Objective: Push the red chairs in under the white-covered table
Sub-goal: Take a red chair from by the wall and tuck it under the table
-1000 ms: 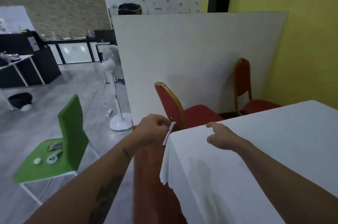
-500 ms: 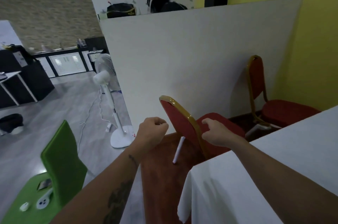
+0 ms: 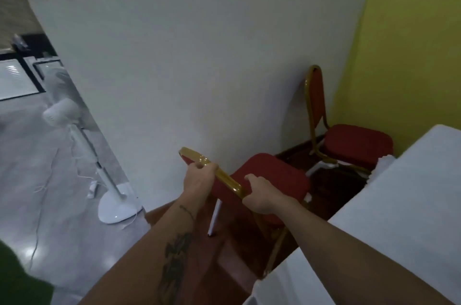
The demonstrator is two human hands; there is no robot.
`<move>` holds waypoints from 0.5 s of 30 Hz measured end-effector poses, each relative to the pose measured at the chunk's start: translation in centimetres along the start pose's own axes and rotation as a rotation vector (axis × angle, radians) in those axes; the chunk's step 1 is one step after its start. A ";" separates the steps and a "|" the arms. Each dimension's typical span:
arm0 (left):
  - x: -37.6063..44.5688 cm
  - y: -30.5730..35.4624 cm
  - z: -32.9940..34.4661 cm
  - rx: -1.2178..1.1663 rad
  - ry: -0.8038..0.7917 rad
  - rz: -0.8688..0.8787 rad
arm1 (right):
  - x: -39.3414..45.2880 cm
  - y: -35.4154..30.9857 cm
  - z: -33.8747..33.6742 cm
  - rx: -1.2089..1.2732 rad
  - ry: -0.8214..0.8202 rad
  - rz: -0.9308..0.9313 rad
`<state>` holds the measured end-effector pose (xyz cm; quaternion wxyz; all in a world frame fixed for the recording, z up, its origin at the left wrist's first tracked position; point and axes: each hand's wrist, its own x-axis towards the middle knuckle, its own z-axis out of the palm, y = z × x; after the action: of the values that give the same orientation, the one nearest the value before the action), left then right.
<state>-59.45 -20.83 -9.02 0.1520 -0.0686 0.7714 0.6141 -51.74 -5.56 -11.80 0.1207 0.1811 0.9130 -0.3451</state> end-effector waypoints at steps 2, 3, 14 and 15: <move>2.8 -0.4 0.7 -0.066 0.012 -0.053 | 1.6 -0.2 0.5 -0.025 -0.004 0.028; 4.2 -0.6 1.0 -0.095 0.027 -0.085 | 2.4 -0.4 0.7 -0.036 0.000 0.040; 15.9 -0.9 3.2 -0.057 0.144 -0.271 | 8.1 -1.1 3.8 -0.170 0.004 0.252; 16.1 -0.9 3.4 -0.068 0.161 -0.262 | 8.3 -1.4 3.6 -0.194 0.003 0.250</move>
<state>-73.90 -16.41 -15.66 0.1660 -0.2226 0.7444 0.6072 -59.44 -6.92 -16.52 0.1780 0.2812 0.9127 -0.2372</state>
